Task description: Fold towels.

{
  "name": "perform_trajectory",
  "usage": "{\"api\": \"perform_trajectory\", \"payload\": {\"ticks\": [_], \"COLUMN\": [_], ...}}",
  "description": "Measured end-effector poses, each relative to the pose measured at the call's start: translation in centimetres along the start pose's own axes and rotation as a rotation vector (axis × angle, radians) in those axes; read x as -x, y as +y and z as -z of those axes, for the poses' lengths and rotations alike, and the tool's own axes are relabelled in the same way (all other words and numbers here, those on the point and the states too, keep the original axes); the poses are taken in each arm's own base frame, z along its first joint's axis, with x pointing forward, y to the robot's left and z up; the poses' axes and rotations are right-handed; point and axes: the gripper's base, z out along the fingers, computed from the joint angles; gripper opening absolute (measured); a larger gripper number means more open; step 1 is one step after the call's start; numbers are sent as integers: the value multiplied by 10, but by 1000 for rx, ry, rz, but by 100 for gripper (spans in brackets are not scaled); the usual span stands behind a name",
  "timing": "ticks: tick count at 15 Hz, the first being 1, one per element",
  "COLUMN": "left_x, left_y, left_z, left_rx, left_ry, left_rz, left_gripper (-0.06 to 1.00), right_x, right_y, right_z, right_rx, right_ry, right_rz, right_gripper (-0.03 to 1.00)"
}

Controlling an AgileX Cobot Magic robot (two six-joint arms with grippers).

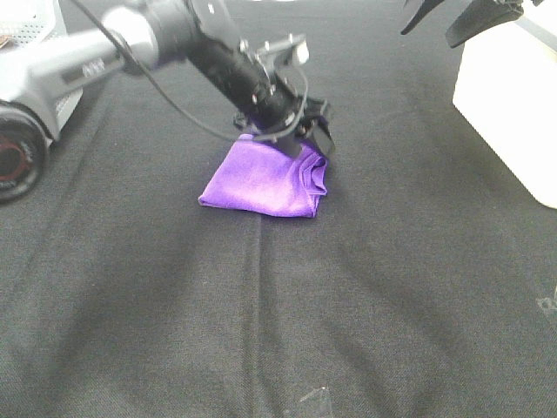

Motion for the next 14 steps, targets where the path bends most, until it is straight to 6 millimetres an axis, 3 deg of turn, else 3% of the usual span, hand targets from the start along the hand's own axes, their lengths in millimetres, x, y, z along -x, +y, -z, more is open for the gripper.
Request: {"api": "perform_trajectory", "payload": {"ticks": [5,11,14], "left_x": [-5,-14,-5], "left_y": [6,-11,-14], "left_z": [-19,-55,-33], "left_rx": [-51,-103,-102], "left_ry": [-25,-54,-58], "left_rz": [66,66,31], "left_gripper": [60,60,60], "right_x": [0,0,0], "right_y": [0,0,5], "right_z": [0,0,13], "right_rx": [0,0,-1], "right_ry": [0,0,-25], "right_rz": [0,0,12], "right_gripper": [71,71,71]}}
